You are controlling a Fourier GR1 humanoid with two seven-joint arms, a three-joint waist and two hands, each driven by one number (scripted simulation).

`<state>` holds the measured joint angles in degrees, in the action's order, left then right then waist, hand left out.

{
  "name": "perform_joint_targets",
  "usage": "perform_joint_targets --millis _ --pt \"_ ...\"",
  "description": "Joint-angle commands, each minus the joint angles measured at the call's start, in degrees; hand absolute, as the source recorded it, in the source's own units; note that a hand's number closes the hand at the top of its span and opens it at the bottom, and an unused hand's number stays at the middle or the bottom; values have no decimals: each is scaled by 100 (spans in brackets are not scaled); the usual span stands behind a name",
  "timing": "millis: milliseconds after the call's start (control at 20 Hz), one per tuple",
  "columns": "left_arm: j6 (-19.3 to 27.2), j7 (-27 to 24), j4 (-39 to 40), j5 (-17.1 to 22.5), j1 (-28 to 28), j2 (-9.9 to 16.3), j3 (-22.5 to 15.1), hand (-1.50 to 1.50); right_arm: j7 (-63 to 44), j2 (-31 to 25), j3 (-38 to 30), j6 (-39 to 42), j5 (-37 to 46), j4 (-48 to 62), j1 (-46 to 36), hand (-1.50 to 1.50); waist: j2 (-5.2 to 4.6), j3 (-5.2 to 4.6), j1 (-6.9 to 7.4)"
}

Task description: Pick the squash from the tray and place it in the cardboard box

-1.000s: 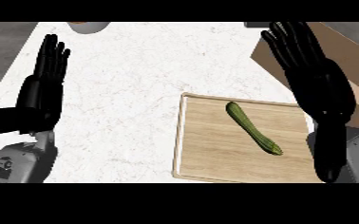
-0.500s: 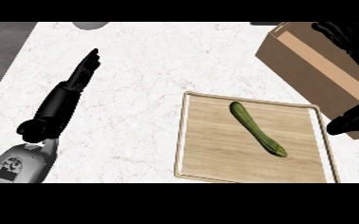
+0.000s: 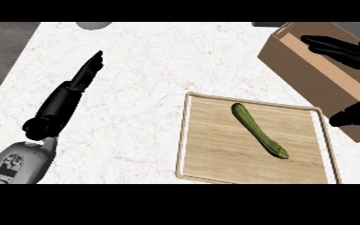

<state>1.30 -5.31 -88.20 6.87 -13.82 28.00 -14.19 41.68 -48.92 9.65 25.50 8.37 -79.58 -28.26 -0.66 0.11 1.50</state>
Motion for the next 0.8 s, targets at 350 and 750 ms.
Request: perform_joint_targets --millis 350,750 --pt "-92 -42 11 -115 180 -116 92 0 -83 -512 1382 -121 2057 -1228 -48 -150 72 -15 -112" --pt "-190 356 -133 -240 -87 -211 288 0 -1110 -869 1237 502 2519 -2615 684 -150 96 -12 -195"
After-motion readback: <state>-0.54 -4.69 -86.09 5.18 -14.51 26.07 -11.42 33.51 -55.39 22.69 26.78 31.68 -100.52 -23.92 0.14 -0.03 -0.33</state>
